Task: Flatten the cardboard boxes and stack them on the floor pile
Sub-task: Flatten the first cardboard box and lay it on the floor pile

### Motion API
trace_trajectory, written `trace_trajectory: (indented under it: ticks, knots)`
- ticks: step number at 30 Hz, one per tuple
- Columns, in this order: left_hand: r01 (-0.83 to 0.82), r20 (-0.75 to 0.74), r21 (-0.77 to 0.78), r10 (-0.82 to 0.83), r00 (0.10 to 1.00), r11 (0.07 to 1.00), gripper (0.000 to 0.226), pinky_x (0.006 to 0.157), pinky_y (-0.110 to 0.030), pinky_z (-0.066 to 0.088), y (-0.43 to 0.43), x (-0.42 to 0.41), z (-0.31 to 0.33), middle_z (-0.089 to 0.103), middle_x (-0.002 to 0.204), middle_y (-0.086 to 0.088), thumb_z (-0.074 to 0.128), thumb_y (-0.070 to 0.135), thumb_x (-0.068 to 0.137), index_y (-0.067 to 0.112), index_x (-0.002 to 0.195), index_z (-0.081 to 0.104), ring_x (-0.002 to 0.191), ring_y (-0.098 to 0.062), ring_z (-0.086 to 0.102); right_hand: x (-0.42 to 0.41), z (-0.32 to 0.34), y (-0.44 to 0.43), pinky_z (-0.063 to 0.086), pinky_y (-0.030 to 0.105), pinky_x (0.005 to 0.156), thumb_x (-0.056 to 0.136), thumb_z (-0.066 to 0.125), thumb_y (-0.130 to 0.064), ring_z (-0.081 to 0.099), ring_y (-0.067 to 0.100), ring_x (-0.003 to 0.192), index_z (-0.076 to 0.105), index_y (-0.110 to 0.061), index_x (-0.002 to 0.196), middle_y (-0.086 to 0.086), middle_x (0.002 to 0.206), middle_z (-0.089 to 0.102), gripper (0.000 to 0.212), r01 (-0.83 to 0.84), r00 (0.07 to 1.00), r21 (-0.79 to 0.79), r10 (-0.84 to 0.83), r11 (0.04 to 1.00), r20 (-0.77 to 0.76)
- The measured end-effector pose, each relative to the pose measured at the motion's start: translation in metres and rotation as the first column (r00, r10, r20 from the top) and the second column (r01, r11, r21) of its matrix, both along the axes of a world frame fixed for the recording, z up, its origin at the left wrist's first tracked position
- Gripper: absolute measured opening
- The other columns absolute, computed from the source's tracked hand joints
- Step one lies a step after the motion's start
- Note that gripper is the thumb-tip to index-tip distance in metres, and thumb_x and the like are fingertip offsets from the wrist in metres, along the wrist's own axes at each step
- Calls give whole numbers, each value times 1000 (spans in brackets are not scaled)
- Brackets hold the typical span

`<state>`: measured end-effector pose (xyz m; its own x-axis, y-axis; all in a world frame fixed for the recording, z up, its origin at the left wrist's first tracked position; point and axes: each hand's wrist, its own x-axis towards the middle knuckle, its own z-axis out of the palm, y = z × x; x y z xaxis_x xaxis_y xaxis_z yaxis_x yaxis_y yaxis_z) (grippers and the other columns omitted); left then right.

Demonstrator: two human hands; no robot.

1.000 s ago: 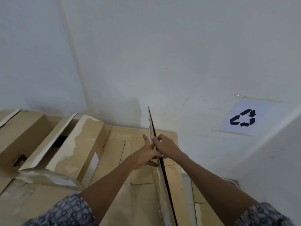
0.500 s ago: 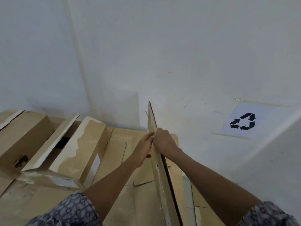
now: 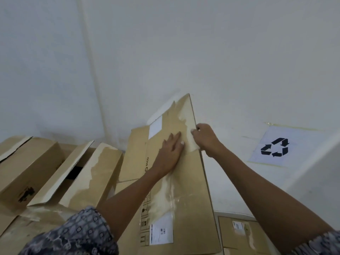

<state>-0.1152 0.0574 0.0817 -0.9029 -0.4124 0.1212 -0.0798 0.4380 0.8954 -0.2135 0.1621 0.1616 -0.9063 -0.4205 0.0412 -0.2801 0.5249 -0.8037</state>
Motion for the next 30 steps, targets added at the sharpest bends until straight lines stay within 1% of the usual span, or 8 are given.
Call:
trace_trajectory:
  ticks: [5,9,14,19,23,25,27,30]
  knots:
    - [278,336,-70,-239,911,958,55,120,-40,3,32,6,-64,6,164,-6,32,44,105,29,156,18,151,-26,4,-22,-101,50,47,37,66,96,48,-17,54,26,75,58,9,98,28,98,62,28,59,978,126,-83,990,194]
    - [304,512,-32,-246,823,952,55,121,-43,12,55,15,-133,4,165,-7,36,38,104,32,156,17,150,-30,10,-17,-165,79,43,32,76,99,43,-13,57,28,93,56,3,113,20,113,62,25,42,969,310,-114,950,218]
    - [286,607,0,-227,762,958,58,118,-40,24,58,24,-192,8,165,-4,41,28,101,36,154,21,149,-30,20,-11,-243,100,51,47,92,94,38,-4,55,38,114,14,-3,149,25,134,46,61,-24,959,495,-120,868,258]
    - [328,711,-116,-152,687,937,59,117,-53,23,48,25,-232,5,165,-1,38,25,101,38,154,17,149,-38,10,4,-285,111,35,46,108,95,41,-6,23,43,142,-7,-1,151,25,158,7,74,-25,958,457,-110,889,266]
    - [462,782,-354,-14,624,813,57,112,-65,18,39,20,-259,-1,165,-3,36,38,101,38,153,13,147,-44,4,1,-331,117,1,70,110,81,60,-39,9,59,140,21,4,149,37,153,15,89,49,998,803,-61,595,-16]
    - [502,807,-370,3,591,781,59,111,-67,15,36,23,-272,-4,165,-5,35,50,99,39,152,11,147,-45,0,-1,-350,122,-9,69,110,89,35,-57,7,53,144,23,-5,150,30,156,17,81,10,996,827,68,562,-59]
    - [503,781,-463,67,621,730,61,103,-64,29,34,24,-279,10,161,-7,36,60,92,40,147,17,141,-44,15,-4,-372,117,4,75,108,96,9,-57,19,48,143,27,-15,151,23,157,23,71,-56,989,819,147,571,-35]
    - [462,706,-569,116,699,681,68,91,-52,36,27,8,-274,30,145,-3,46,69,80,38,137,25,125,-35,33,-3,-402,103,32,78,93,99,8,-54,41,47,134,31,-20,150,17,153,34,66,-107,993,778,105,619,52]
